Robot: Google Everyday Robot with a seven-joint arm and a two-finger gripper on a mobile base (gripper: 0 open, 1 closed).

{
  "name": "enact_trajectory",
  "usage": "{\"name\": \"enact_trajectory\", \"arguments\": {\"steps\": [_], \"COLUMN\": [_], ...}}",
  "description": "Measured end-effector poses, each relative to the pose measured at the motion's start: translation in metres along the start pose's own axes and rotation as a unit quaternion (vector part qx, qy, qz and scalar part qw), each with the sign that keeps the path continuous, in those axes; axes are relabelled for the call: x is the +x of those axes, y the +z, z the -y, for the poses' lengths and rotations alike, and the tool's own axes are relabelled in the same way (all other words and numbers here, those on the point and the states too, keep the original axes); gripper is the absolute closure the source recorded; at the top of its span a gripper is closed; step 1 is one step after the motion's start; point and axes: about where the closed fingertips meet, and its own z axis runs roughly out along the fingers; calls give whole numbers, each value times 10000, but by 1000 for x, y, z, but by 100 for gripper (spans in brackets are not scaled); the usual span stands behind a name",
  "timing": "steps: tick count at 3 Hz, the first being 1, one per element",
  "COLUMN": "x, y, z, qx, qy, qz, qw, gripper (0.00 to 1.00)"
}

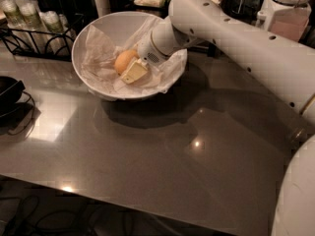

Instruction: Pick orange from white bowl

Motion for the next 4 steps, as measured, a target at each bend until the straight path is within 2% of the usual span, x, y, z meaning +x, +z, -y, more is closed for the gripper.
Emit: {"name": "enact_trajectory", "arguments": {"steps": [2,4], "x": [0,-3], "y": [0,-6], "z": [0,-3], "qx": [-1,-9], "qy": [0,-15], "qz": [0,88], "qw": [10000,10000], "gripper": [99,100]}}
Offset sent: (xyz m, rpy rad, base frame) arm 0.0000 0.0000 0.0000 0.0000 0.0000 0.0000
